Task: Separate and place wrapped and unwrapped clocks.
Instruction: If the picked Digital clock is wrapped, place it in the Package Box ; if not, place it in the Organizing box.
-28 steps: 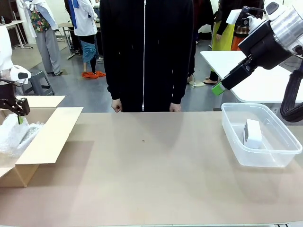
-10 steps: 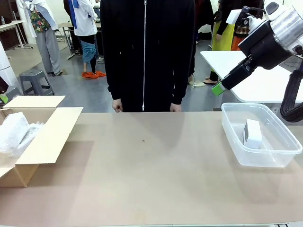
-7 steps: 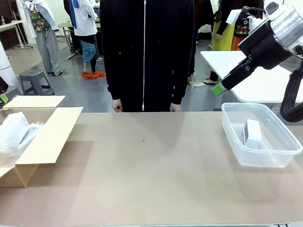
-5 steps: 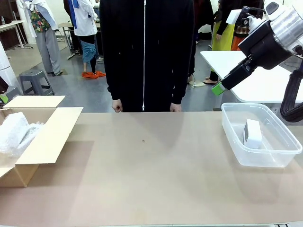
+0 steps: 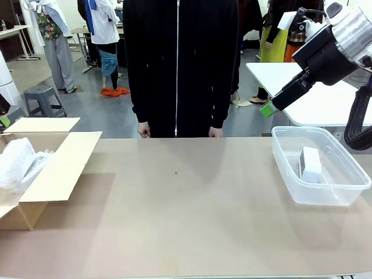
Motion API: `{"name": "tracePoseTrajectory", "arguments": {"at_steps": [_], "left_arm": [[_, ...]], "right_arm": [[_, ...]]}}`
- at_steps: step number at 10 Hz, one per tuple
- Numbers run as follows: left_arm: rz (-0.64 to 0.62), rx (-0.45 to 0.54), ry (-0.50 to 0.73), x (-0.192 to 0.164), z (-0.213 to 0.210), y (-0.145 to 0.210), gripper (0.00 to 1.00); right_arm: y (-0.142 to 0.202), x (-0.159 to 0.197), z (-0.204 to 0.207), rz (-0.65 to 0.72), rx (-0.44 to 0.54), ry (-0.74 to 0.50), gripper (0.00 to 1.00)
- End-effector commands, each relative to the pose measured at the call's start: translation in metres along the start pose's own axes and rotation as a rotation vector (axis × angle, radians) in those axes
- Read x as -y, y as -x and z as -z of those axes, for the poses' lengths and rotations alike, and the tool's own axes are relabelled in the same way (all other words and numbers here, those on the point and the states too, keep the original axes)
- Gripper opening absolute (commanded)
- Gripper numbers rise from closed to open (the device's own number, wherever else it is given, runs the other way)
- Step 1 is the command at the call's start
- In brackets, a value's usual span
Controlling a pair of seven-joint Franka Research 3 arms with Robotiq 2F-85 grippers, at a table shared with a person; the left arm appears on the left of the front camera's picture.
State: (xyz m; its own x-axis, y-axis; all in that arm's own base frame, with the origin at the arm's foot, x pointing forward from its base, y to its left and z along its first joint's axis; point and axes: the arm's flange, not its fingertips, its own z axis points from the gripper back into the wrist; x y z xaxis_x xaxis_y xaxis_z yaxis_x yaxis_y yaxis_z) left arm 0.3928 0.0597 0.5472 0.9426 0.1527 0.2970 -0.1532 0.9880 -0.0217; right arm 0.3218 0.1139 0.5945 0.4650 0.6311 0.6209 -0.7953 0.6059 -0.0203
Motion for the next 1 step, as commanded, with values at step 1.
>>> {"name": "tracePoseTrajectory", "arguments": {"at_steps": [1], "left_arm": [[-0.001,-0.003,-0.002,-0.0008,-0.0026,0.0003,1.0]], "right_arm": [[0.0004,0.0011,0.0007,-0.006,0.004,-0.011,1.0]]}}
